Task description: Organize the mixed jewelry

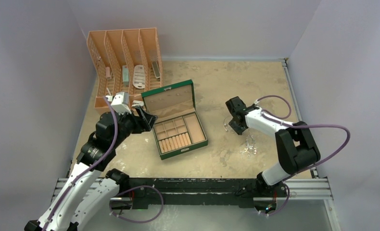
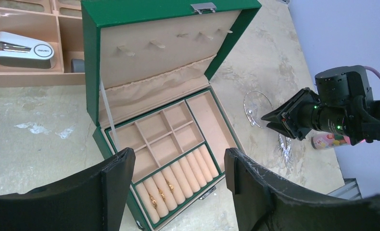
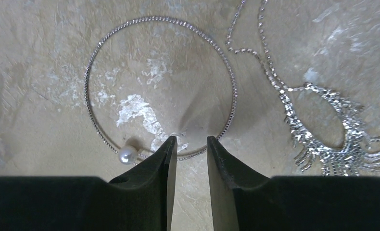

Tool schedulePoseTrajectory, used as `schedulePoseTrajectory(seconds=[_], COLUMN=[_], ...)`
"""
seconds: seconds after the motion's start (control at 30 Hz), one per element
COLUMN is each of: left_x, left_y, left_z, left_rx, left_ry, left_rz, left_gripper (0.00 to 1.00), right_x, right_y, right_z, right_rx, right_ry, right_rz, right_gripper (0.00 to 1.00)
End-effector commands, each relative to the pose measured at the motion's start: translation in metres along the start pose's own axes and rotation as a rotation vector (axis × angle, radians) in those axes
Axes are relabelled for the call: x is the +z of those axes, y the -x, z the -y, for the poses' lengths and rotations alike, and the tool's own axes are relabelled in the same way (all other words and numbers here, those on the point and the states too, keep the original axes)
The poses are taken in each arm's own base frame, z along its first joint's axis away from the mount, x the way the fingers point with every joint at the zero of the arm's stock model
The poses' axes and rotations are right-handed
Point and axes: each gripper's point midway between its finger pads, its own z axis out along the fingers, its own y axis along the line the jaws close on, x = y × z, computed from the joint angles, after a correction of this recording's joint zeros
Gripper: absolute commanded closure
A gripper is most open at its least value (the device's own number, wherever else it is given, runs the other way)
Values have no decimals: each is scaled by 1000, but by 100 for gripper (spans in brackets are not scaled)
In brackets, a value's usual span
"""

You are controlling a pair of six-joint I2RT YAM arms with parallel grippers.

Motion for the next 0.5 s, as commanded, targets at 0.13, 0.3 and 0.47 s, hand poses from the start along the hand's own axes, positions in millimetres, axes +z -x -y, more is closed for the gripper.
schedulePoseTrajectory(seconds=[0.13,0.3,0.47], left_x=[-7,-9,-10], left_y=[19,21,21], left_z=[-1,0,0], left_rx=[25,27,29], left_ry=[11,9,6], left_rz=[80,89,95], left_gripper=[32,32,32], right_x=[-2,6,12], right_y=[5,4,-3], right_z=[-41,-53,-62], right_rx=[6,-24,-99], right_ry=[69,80,98], right_rz=[-22,-20,-40], right_gripper=[77,78,75])
